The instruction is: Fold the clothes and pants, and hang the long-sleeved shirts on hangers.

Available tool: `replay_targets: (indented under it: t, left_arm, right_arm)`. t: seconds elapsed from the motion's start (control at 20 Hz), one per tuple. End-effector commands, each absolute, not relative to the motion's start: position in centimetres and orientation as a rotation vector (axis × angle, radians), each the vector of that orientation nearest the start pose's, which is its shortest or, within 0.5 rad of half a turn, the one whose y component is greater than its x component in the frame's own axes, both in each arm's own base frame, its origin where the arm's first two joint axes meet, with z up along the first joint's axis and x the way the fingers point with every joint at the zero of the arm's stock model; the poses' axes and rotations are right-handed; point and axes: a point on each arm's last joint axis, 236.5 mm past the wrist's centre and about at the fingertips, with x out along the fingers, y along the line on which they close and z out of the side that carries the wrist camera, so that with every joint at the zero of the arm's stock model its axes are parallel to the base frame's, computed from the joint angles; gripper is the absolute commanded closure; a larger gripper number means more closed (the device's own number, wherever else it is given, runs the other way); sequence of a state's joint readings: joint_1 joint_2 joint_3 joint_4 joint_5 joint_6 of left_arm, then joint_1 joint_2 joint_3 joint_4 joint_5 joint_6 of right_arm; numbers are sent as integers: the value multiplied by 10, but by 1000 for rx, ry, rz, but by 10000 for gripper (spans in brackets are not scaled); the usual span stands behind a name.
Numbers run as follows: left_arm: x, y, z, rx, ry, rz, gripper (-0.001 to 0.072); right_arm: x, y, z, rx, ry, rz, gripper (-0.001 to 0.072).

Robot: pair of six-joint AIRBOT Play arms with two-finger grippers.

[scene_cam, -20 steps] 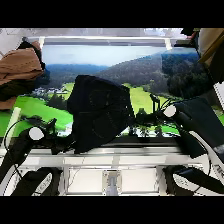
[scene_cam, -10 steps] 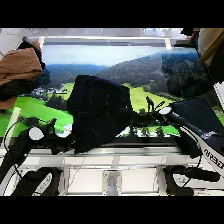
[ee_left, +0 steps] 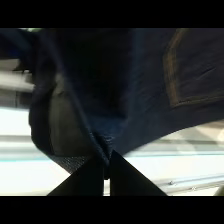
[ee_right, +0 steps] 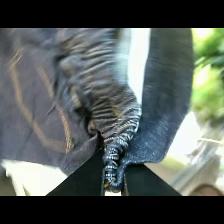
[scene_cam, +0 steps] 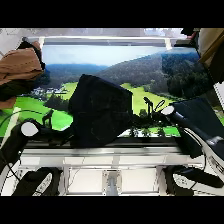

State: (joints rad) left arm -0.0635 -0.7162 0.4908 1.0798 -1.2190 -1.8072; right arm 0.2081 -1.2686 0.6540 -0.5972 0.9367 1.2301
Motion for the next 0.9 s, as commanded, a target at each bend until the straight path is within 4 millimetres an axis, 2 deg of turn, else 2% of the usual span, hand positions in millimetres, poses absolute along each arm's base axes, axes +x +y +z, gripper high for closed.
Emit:
replay_targets:
  t: [0.0, 0.1, 0.2, 0.25, 0.35, 0.4, 0.5, 0.6, 0.65, 0.85]
  left_arm:
    - [209, -103, 2, -528, 1369, -151, 694]
    - [221, -91, 30, -478, 1295, -139, 694]
    - [242, -88, 73, -472, 1169, -155, 695]
    - [255, -87, 96, -453, 1098, -172, 695]
    - [285, -87, 129, -365, 987, -230, 697]
    - [301, -87, 137, -338, 966, -243, 697]
    - [339, -90, 141, -283, 969, -274, 697]
    - [386, -99, 142, -236, 946, -305, 696]
    - [410, -107, 139, -213, 932, -324, 696]
    - [494, -144, 112, -165, 880, -367, 696]
  right_arm:
    - [253, 210, -22, 561, 1377, 597, 661]
    - [249, 198, 7, 529, 1300, 560, 661]
    - [244, 197, 40, 542, 1206, 574, 661]
    - [244, 197, 50, 547, 1176, 576, 662]
    - [250, 198, 57, 549, 1162, 577, 662]
    - [257, 198, 57, 550, 1163, 571, 663]
    - [280, 198, 57, 538, 1150, 547, 662]
    - [310, 197, 58, 523, 1125, 518, 662]
    - [323, 198, 52, 517, 1140, 506, 662]
    - [368, 198, -2, 512, 1227, 427, 661]
